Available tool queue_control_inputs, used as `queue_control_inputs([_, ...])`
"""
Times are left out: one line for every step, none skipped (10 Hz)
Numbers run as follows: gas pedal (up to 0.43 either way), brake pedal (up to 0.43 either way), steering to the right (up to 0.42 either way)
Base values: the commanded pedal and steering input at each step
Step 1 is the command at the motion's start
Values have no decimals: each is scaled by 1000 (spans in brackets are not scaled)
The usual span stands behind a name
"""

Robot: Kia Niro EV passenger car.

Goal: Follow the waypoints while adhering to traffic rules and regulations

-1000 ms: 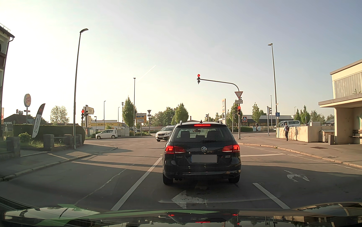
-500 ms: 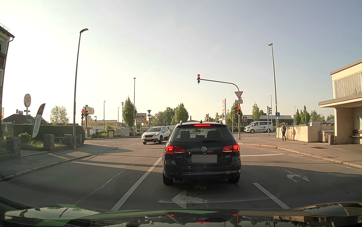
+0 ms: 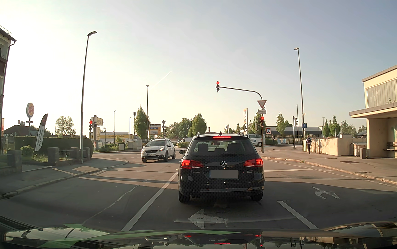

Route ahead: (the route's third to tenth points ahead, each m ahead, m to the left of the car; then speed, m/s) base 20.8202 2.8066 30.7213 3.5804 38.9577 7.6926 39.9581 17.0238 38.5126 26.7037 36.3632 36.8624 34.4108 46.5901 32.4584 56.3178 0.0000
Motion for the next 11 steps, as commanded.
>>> queue_control_inputs([0,360,-5])
queue_control_inputs([0,360,-5])
queue_control_inputs([0,360,-5])
queue_control_inputs([0,360,-5])
queue_control_inputs([0,360,-5])
queue_control_inputs([0,360,-5])
queue_control_inputs([0,360,-5])
queue_control_inputs([0,360,-5])
queue_control_inputs([0,360,-5])
queue_control_inputs([0,360,-5])
queue_control_inputs([0,360,-5])
